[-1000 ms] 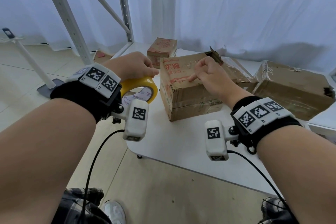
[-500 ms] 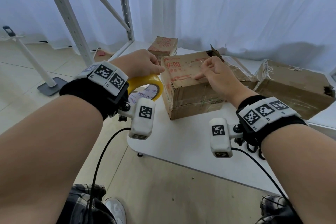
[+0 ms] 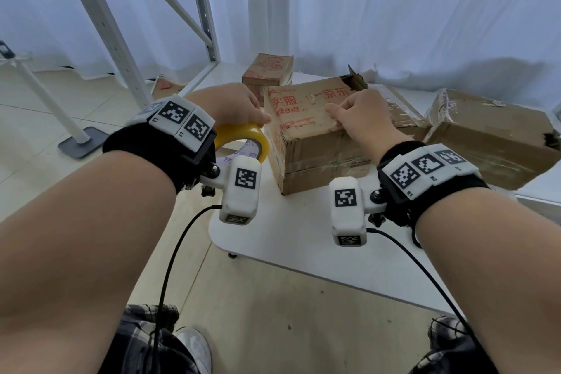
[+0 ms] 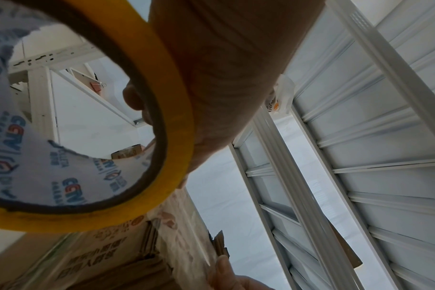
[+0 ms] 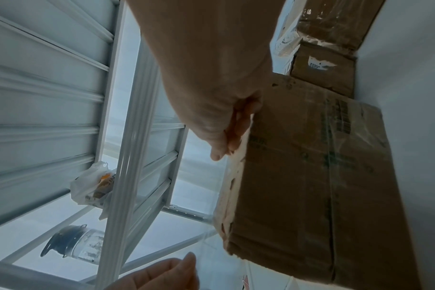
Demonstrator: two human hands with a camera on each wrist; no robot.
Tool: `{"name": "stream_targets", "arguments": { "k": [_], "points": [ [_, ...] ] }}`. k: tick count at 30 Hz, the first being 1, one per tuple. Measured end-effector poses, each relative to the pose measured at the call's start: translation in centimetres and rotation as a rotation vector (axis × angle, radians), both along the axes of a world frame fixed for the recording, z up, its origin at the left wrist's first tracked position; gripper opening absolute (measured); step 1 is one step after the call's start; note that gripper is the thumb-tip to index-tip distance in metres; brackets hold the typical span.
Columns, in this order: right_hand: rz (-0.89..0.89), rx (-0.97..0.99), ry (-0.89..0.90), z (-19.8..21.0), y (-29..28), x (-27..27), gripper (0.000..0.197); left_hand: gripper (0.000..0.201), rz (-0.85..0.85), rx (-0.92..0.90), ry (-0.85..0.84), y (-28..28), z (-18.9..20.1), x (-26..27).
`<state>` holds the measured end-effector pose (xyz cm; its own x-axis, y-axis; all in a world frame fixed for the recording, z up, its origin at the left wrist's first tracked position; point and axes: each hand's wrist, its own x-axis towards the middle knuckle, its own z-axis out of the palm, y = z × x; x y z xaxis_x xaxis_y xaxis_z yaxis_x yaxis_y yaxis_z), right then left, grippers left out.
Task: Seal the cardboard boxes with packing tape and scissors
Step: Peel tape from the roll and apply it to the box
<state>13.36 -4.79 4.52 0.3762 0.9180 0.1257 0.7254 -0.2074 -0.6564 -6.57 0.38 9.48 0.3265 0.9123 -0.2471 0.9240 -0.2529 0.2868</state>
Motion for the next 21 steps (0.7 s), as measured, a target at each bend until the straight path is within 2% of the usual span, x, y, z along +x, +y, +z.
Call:
{"name": "stream_targets", "arguments": {
  "k": [3, 8, 21],
  "points": [
    [-0.001, 0.012, -0.047, 0.0, 0.1, 0.2, 0.033, 0.021, 0.001, -0.029, -0.012, 0.2, 0.1, 0.4],
    [-0.010, 0.024, -0.132, -0.8, 0.3, 0.2, 0.028, 0.019, 0.027, -0.045, -0.012, 0.4, 0.1, 0.8],
    [-0.002, 0.091, -0.271, -1.3, 0.7, 0.0, 0.025, 0.038, 0.050, -0.055, 0.032, 0.6, -0.5, 1.0]
  ]
}}
